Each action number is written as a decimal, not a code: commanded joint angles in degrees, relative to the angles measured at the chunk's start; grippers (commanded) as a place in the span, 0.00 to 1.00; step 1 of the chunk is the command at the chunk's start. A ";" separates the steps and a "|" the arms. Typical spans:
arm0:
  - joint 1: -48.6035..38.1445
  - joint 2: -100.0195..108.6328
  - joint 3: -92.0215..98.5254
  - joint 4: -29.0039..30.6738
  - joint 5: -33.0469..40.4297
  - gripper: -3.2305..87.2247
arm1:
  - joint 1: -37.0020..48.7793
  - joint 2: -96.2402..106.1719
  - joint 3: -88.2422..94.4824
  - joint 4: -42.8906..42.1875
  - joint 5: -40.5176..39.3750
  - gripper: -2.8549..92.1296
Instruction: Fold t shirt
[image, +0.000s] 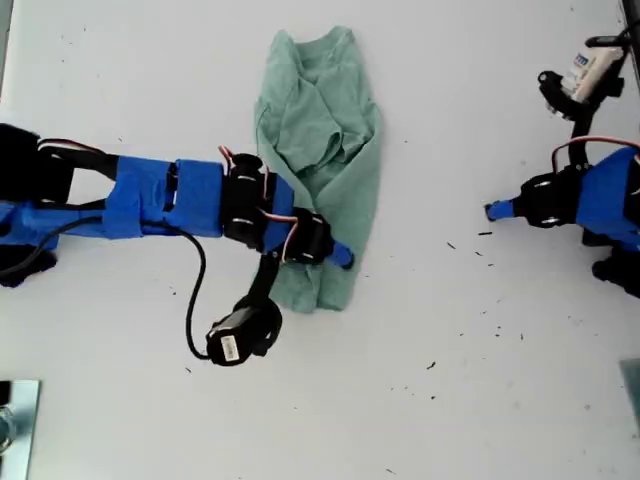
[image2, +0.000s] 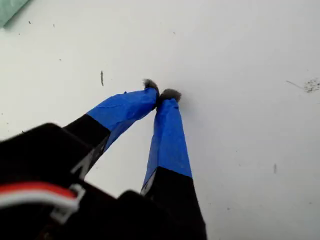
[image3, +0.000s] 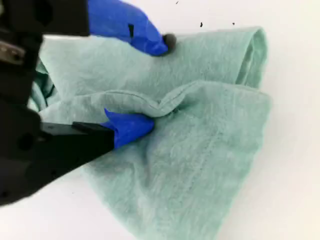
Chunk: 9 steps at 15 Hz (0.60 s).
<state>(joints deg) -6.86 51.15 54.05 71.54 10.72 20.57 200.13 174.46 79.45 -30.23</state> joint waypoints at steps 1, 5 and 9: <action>-2.20 13.27 0.18 7.12 1.14 0.35 | -0.97 0.70 1.93 0.44 0.79 0.06; -2.55 58.62 20.39 16.44 0.79 0.22 | -0.79 0.70 1.93 0.44 0.53 0.06; -0.70 97.91 91.49 -10.28 -9.76 0.07 | -0.70 0.70 1.93 0.44 0.70 0.06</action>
<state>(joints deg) -9.40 135.09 115.93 75.67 4.83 20.13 200.13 174.46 79.45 -30.23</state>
